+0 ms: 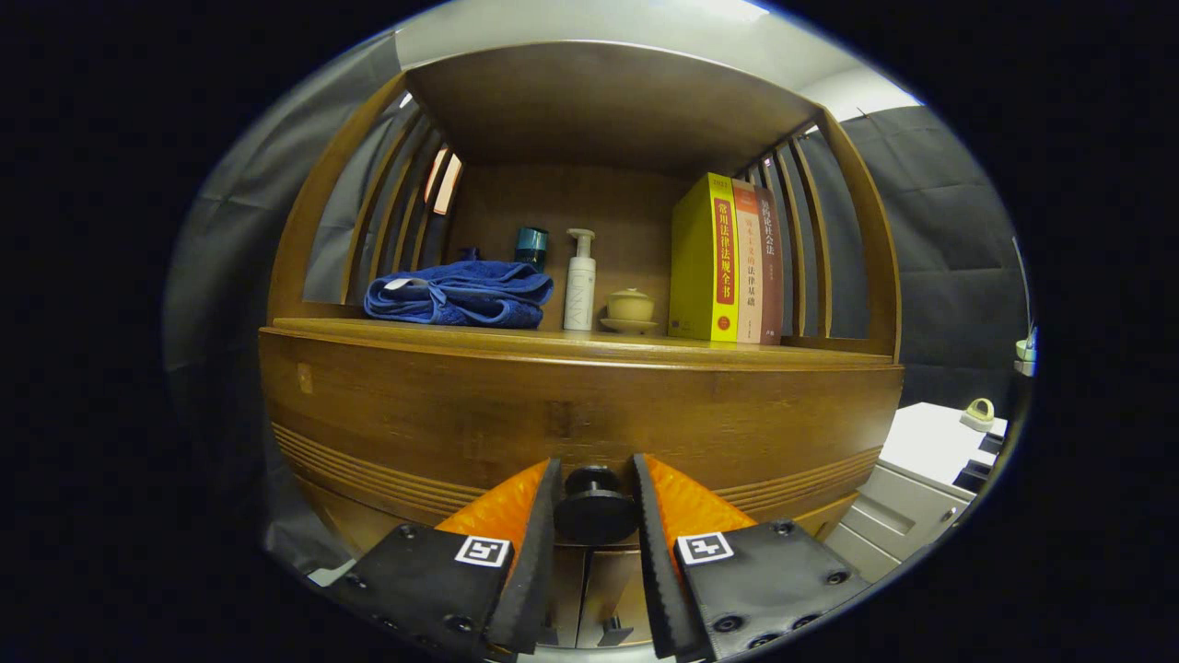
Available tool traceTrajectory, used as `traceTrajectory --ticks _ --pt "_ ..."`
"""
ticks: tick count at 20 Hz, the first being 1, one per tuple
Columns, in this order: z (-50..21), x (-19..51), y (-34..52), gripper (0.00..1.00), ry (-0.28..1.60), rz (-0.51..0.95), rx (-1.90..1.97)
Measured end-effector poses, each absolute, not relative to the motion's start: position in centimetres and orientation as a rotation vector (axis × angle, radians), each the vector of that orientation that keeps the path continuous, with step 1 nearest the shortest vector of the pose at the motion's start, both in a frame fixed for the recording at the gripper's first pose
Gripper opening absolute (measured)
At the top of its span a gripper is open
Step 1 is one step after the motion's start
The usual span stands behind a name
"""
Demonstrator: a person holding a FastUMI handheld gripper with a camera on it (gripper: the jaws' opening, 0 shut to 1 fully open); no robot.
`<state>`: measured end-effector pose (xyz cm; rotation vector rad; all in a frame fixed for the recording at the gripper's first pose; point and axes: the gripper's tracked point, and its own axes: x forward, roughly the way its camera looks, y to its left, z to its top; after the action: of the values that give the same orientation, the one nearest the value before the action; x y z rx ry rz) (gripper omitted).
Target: Pull open the drawer, take out the items inside it, and place them on the countertop above the cabinet.
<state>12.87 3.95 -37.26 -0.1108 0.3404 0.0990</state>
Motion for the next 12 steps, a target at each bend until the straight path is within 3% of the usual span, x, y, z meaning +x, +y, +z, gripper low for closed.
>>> traceTrajectory --ticks 12 --pt "-38.3 13.3 3.8 0.55 0.364 0.096 -0.068"
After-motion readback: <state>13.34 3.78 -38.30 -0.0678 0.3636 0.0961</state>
